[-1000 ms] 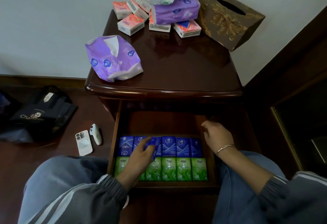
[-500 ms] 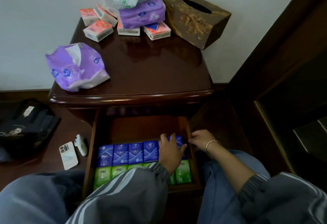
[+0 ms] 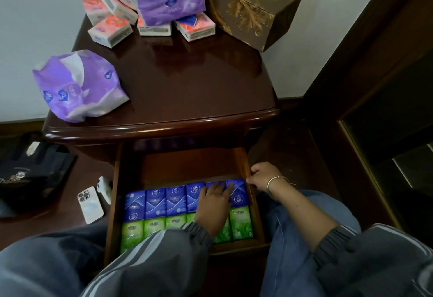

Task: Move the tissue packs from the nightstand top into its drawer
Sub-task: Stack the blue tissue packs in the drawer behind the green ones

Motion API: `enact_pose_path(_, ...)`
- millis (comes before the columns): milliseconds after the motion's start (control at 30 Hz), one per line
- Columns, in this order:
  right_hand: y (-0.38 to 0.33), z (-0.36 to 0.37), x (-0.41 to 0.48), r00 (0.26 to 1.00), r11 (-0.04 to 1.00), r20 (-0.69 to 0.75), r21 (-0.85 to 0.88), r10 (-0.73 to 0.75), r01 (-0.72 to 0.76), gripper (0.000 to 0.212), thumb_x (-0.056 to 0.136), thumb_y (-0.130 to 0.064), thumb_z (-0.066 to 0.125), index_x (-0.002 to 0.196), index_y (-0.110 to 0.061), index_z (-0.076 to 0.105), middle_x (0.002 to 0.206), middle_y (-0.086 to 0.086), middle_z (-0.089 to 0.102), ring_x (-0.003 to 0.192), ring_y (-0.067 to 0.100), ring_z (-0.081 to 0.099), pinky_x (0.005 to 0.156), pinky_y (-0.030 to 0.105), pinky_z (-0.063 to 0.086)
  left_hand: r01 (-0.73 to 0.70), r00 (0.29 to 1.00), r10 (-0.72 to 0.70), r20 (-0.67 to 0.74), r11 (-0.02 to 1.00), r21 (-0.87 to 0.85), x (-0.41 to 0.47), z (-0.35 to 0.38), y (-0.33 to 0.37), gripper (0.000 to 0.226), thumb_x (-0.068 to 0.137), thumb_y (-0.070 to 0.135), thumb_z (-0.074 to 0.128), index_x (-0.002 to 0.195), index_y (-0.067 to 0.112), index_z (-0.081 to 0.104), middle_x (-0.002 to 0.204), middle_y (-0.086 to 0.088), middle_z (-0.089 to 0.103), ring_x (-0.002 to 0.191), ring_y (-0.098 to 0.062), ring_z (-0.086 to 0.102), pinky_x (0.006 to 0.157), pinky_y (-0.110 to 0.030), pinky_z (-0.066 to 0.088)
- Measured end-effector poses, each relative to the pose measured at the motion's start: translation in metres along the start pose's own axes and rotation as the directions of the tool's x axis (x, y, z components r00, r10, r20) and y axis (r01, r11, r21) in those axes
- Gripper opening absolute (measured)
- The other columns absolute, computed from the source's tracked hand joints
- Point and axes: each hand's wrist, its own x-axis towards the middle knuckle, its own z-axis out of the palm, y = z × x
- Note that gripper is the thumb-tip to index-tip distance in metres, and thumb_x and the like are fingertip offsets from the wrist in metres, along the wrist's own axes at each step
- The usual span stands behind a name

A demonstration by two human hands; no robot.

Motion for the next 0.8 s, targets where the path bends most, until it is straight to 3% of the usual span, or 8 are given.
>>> enact_pose_path(133, -0.002, 0.001, -0.003, 1.000, 1.000, -0.012, -0.029, 0.003, -0.004, 0.013, 0.080, -0.014, 0.065, 0.092, -0.008, 0.068, 0.090, 0.007, 0.069, 0.087, 0.024, 0.066, 0.080, 0.036, 0.053, -0.003, 0.999, 0.000, -0.039, 0.998, -0.070, 0.003, -0.004, -0.004, 0.054, 0.092, 0.040, 0.052, 0.142, 0.025, 0.035, 0.146, 0.000, 0.041, 0.139, -0.022, 0.026, 0.113, -0.041, 0.019)
enact_pose_path(233, -0.001, 0.004, -0.007, 1.000, 0.999, -0.013, -0.033, 0.004, -0.004, 0.003, 0.079, -0.015, 0.066, 0.075, -0.015, 0.067, 0.082, 0.005, 0.068, 0.081, 0.022, 0.066, 0.067, 0.027, 0.050, -0.005, 0.999, -0.002, -0.039, 0.987, -0.160, 0.009, -0.006, -0.003, 0.058, 0.086, 0.043, 0.060, 0.135, 0.021, 0.038, 0.148, -0.001, 0.036, 0.142, -0.022, 0.022, 0.114, -0.041, 0.021)
enact_pose_path(333, 0.000, 0.005, -0.008, 1.000, 1.000, -0.017, -0.005, 0.013, -0.013, 0.011, 0.078, -0.014, 0.067, 0.068, -0.019, 0.064, 0.077, 0.003, 0.067, 0.074, 0.019, 0.064, 0.058, 0.025, 0.048, 0.005, 1.000, -0.006, -0.007, 0.984, -0.175, 0.019, -0.013, 0.004, 0.063, 0.084, 0.038, 0.065, 0.136, 0.021, 0.035, 0.139, -0.003, 0.045, 0.132, -0.023, 0.036, 0.108, -0.039, 0.029)
enact_pose_path(467, 0.001, 0.004, -0.007, 1.000, 0.998, -0.008, 0.056, 0.022, -0.021, 0.016, 0.077, -0.012, 0.069, 0.067, -0.023, 0.064, 0.076, 0.002, 0.068, 0.079, 0.022, 0.068, 0.076, 0.039, 0.059, 0.016, 0.998, -0.026, -0.049, 0.980, -0.198, 0.023, -0.021, 0.001, 0.058, 0.085, 0.030, 0.064, 0.138, 0.021, 0.040, 0.128, -0.006, 0.044, 0.118, -0.025, 0.045, 0.099, -0.035, 0.038)
enact_pose_path(567, 0.001, 0.005, -0.006, 1.000, 0.996, -0.007, 0.081, 0.029, -0.029, 0.019, 0.076, -0.010, 0.070, 0.066, -0.025, 0.064, 0.081, 0.006, 0.069, 0.080, 0.024, 0.069, 0.077, 0.042, 0.059, 0.150, 0.977, -0.205, -0.054, 0.848, -0.508, 0.020, -0.030, -0.014, 0.041, 0.086, 0.016, 0.064, 0.125, 0.011, 0.051, 0.124, -0.011, 0.046, 0.107, -0.023, 0.050, 0.091, -0.026, 0.042)
enact_pose_path(667, 0.000, 0.006, -0.007, 0.999, 0.997, -0.017, 0.076, 0.032, -0.031, 0.021, 0.076, -0.010, 0.070, 0.063, -0.025, 0.062, 0.085, 0.008, 0.070, 0.082, 0.026, 0.069, 0.079, 0.044, 0.058, 0.294, 0.910, -0.414, 0.036, 0.582, -0.758, 0.013, -0.038, -0.028, 0.035, 0.089, 0.011, 0.055, 0.122, 0.007, 0.046, 0.121, -0.019, 0.051, 0.089, -0.020, 0.050, 0.069, -0.023, 0.041)
enact_pose_path(733, -0.001, 0.006, -0.008, 0.999, 0.997, -0.014, 0.065, 0.036, -0.035, 0.018, 0.076, -0.011, 0.069, 0.066, -0.024, 0.063, 0.089, 0.009, 0.071, 0.083, 0.025, 0.068, 0.081, 0.043, 0.057, 0.336, 0.891, -0.434, 0.135, 0.428, -0.839, 0.007, -0.039, -0.027, 0.042, 0.093, 0.014, 0.048, 0.133, 0.011, 0.036, 0.124, -0.022, 0.050, 0.082, -0.022, 0.052, 0.063, -0.029, 0.044)
enact_pose_path(800, -0.002, 0.005, -0.008, 0.999, 0.997, -0.010, 0.066, 0.034, -0.033, 0.011, 0.077, -0.012, 0.069, 0.073, -0.021, 0.065, 0.091, 0.009, 0.071, 0.083, 0.025, 0.068, 0.082, 0.043, 0.057, 0.383, 0.878, -0.439, 0.189, 0.410, -0.828, 0.004, -0.037, -0.023, 0.041, 0.096, 0.016, 0.042, 0.137, 0.012, 0.037, 0.127, -0.023, 0.048, 0.085, -0.026, 0.054, 0.070, -0.034, 0.051)
